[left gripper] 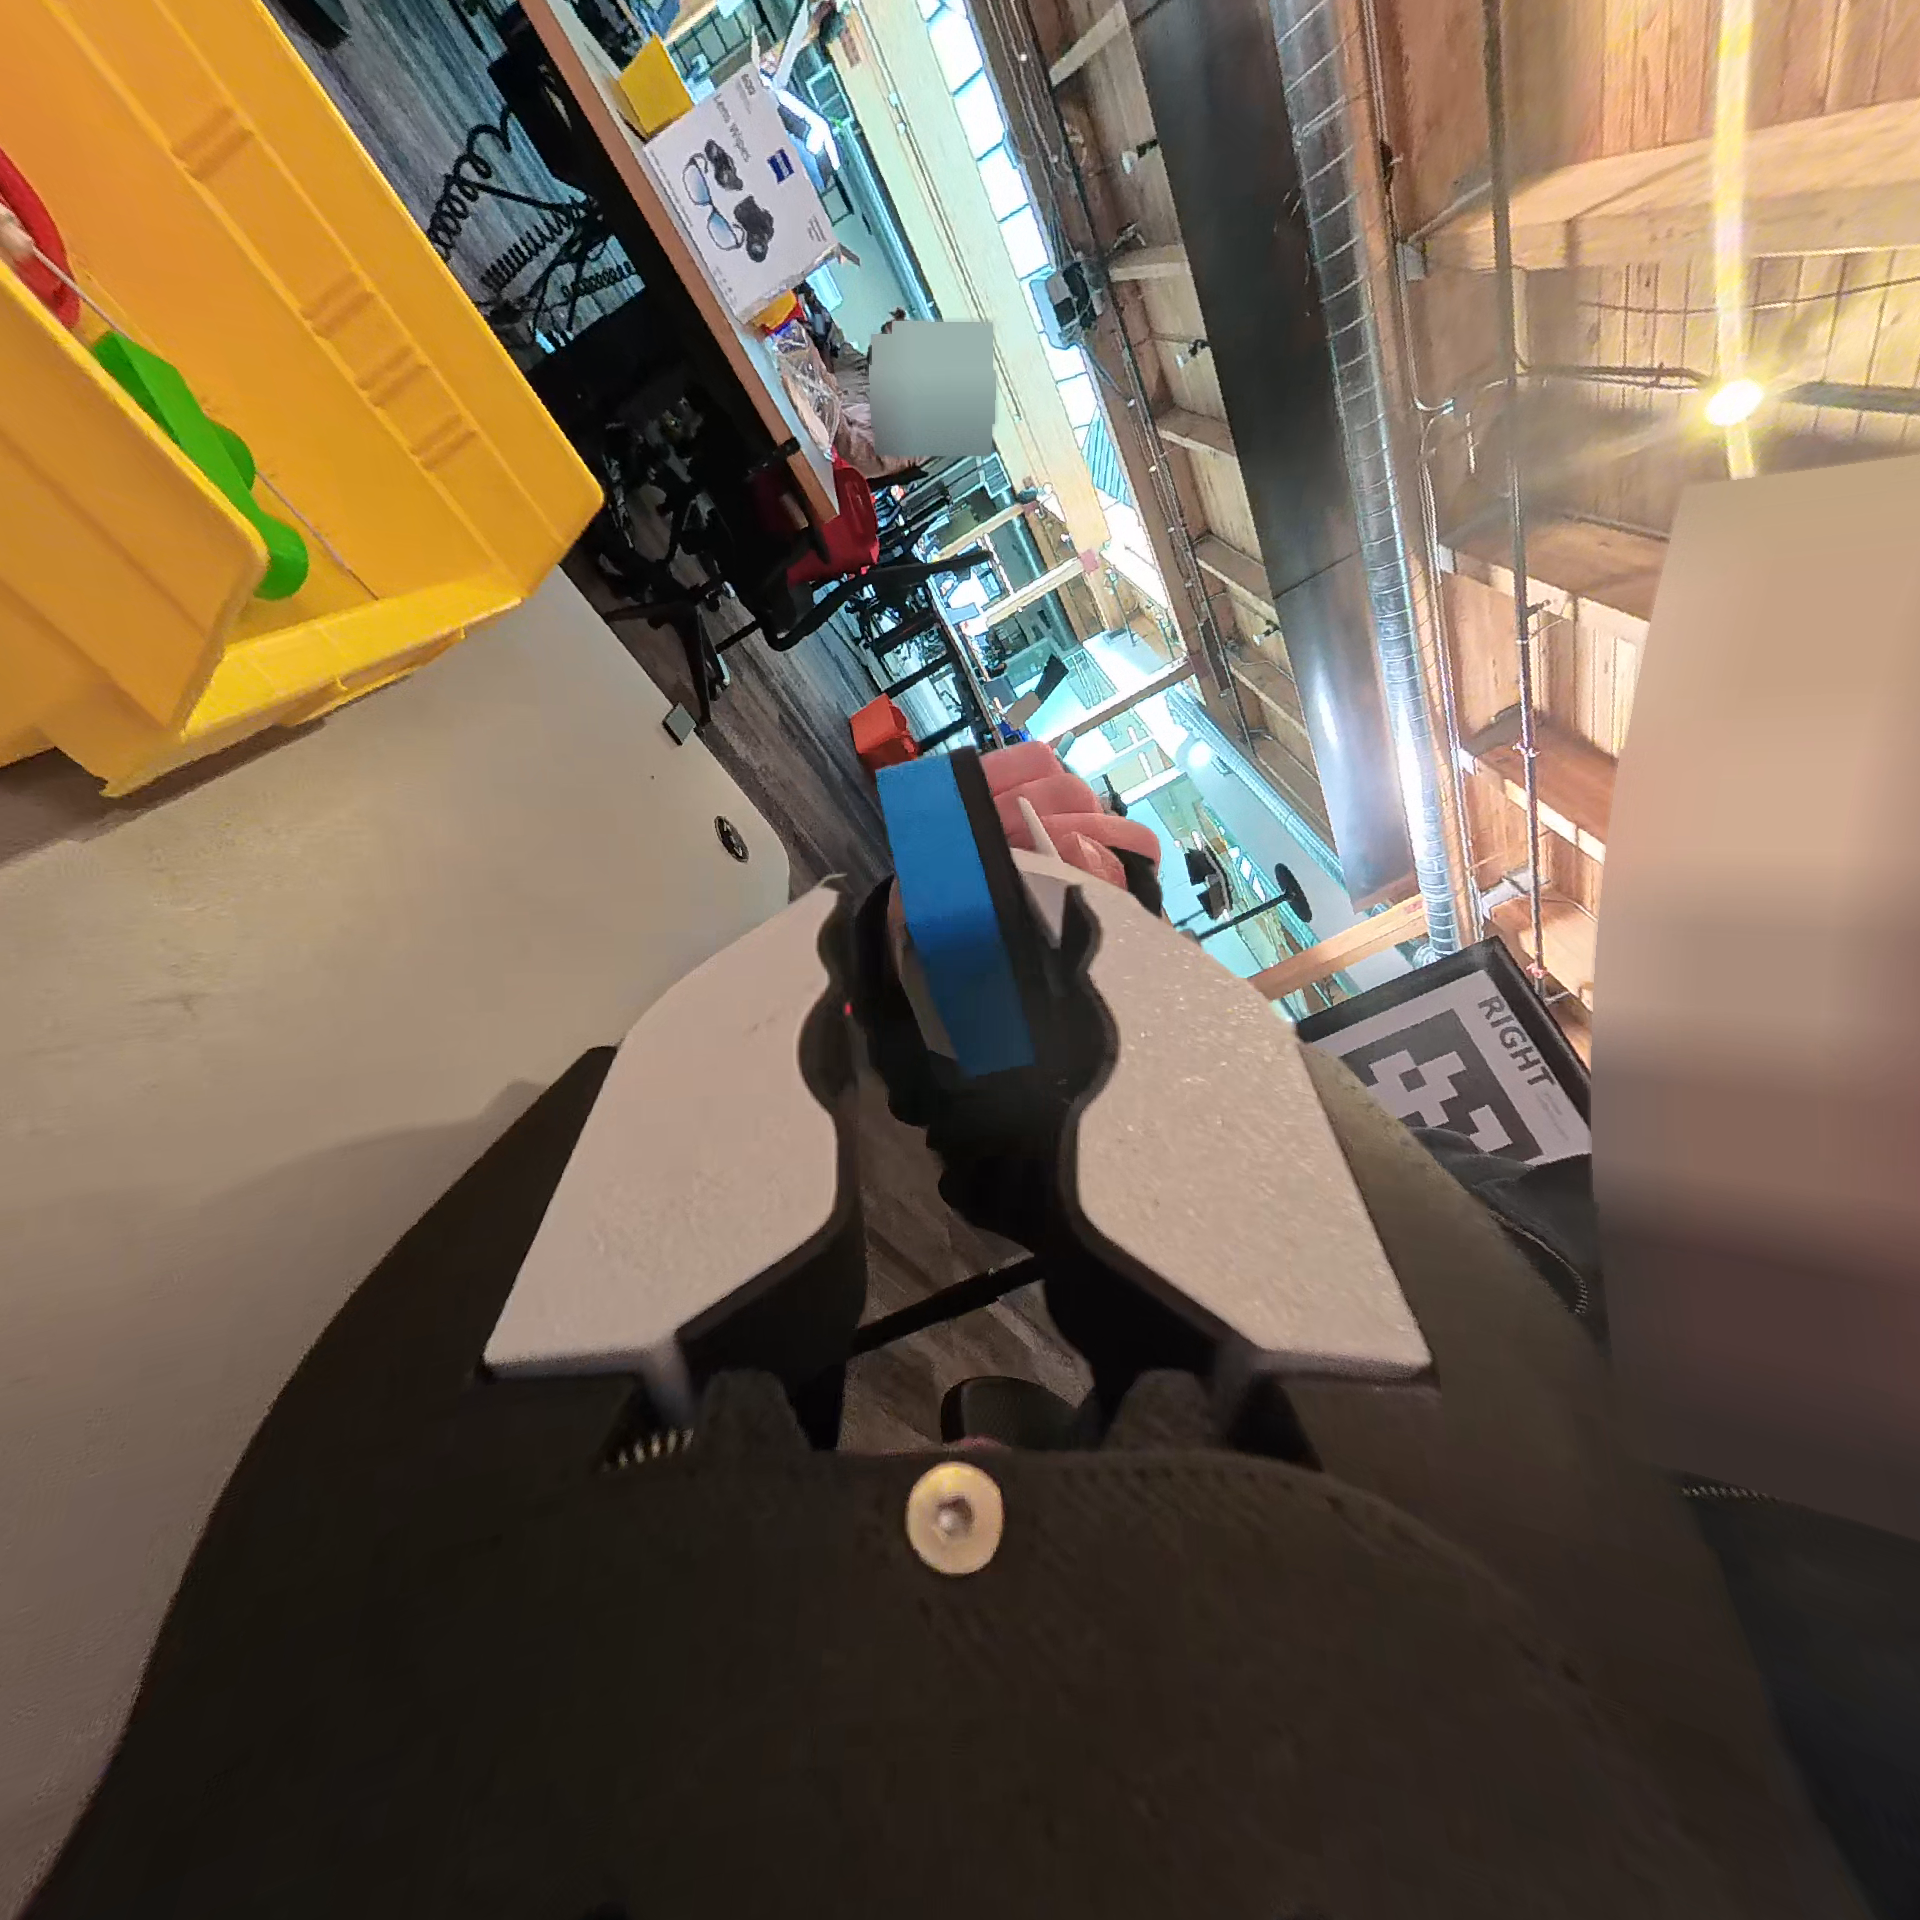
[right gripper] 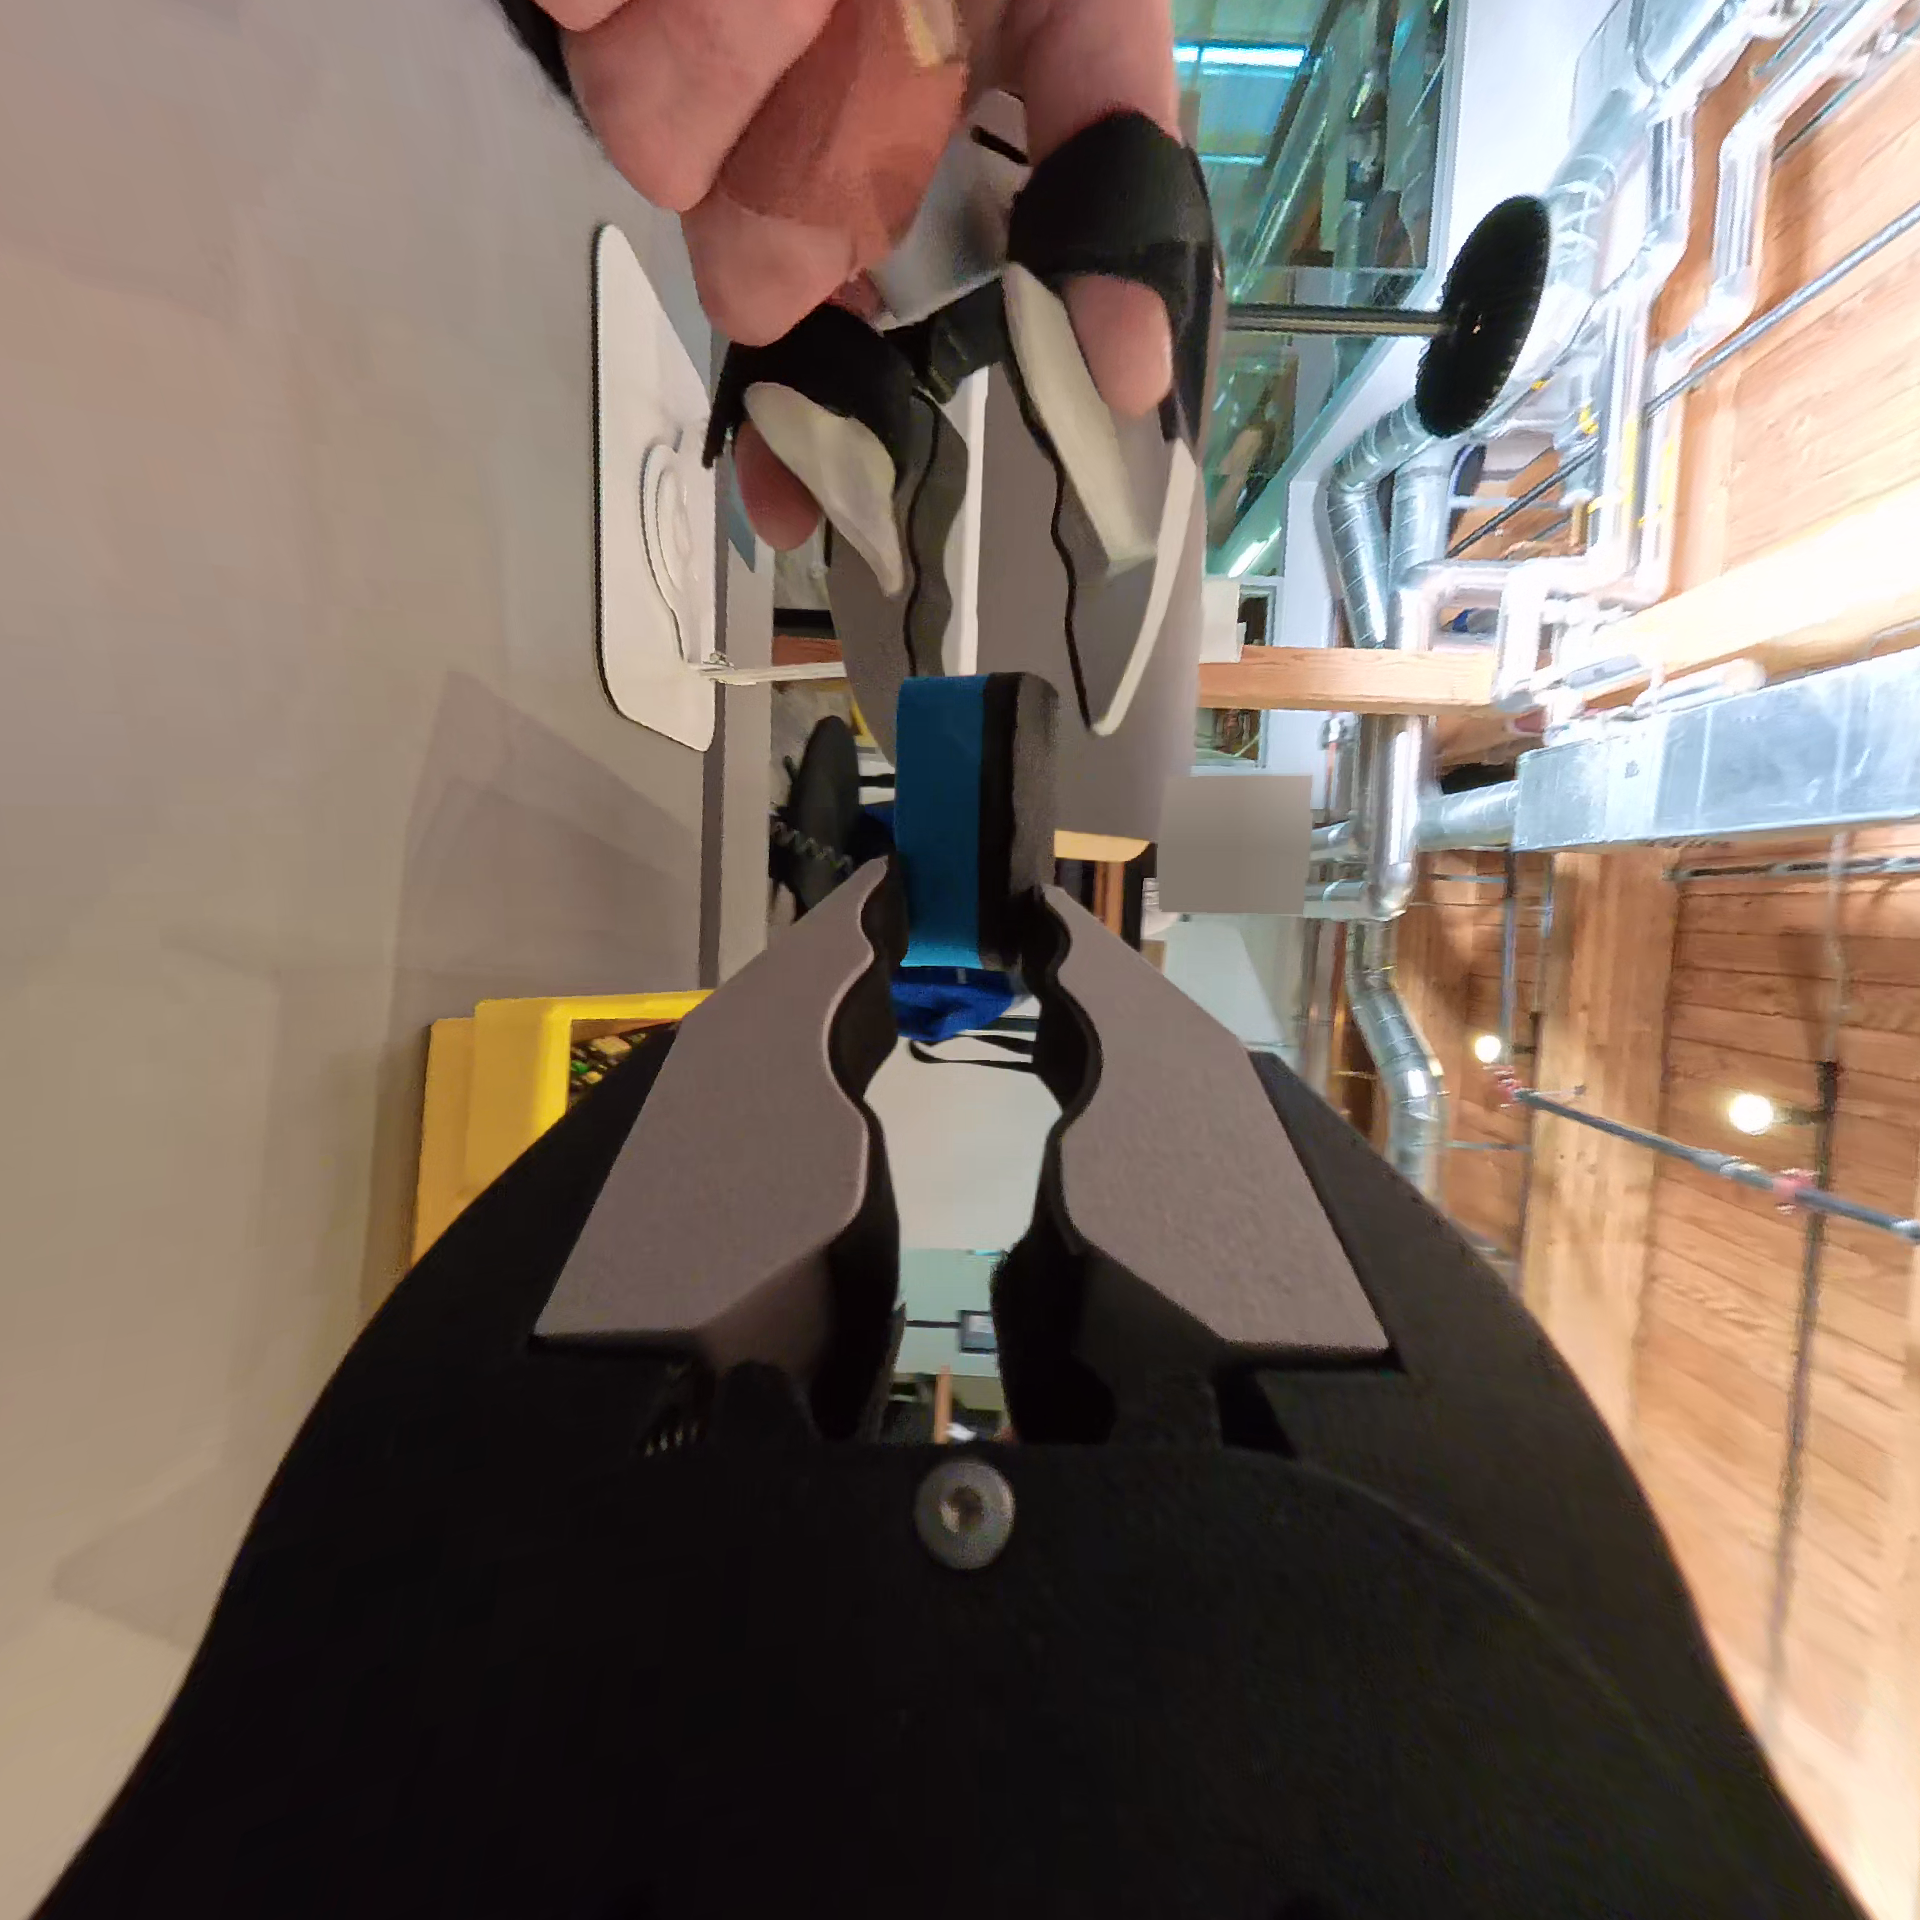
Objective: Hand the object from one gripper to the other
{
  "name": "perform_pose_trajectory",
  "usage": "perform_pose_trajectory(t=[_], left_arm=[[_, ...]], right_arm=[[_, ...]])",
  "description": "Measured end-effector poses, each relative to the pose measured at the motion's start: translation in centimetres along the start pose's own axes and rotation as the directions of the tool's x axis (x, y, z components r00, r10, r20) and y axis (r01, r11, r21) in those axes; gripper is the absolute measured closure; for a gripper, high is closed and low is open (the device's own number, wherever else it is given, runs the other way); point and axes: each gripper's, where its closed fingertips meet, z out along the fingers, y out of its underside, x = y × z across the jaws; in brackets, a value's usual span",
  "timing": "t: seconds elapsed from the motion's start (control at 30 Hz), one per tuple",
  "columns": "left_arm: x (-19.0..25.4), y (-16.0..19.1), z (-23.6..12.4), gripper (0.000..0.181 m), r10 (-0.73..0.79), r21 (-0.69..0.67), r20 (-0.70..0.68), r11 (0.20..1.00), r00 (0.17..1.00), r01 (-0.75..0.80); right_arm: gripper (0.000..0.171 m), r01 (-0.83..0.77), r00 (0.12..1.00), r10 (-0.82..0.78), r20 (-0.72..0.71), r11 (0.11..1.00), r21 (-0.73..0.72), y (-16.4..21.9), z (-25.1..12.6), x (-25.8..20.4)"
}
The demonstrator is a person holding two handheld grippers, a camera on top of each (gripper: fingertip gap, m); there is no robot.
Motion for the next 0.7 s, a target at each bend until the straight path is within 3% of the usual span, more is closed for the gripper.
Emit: perform_pose_trajectory(t=[0.2,0.43,0.53,0.7], left_arm=[[-0.9,-0.9,-1.3,0.127,0.241,0.010,0.155,0.969,0.958,-0.246],[-1.2,-0.8,-0.8,0.101,0.641,-0.178,0.364,0.760,0.675,-0.626],[-1.7,-0.5,0.2,0.092,0.699,-0.255,0.399,0.707,0.594,-0.660],[-2.5,0.1,1.9,0.092,0.700,-0.288,0.375,0.711,0.608,-0.641]], right_arm=[[0.153,-0.207,0.970,0.208,0.128,0.978,-0.026,1.1,0.2,-0.4],[0.153,-0.329,0.906,0.330,0.264,0.943,-0.052,1.2,0.9,-2.0],[0.153,-0.325,0.907,0.326,0.268,0.945,-0.049,0.9,1.0,-1.9],[0.153,-0.354,0.899,0.351,0.262,0.935,-0.037,0.4,1.0,-1.4]])
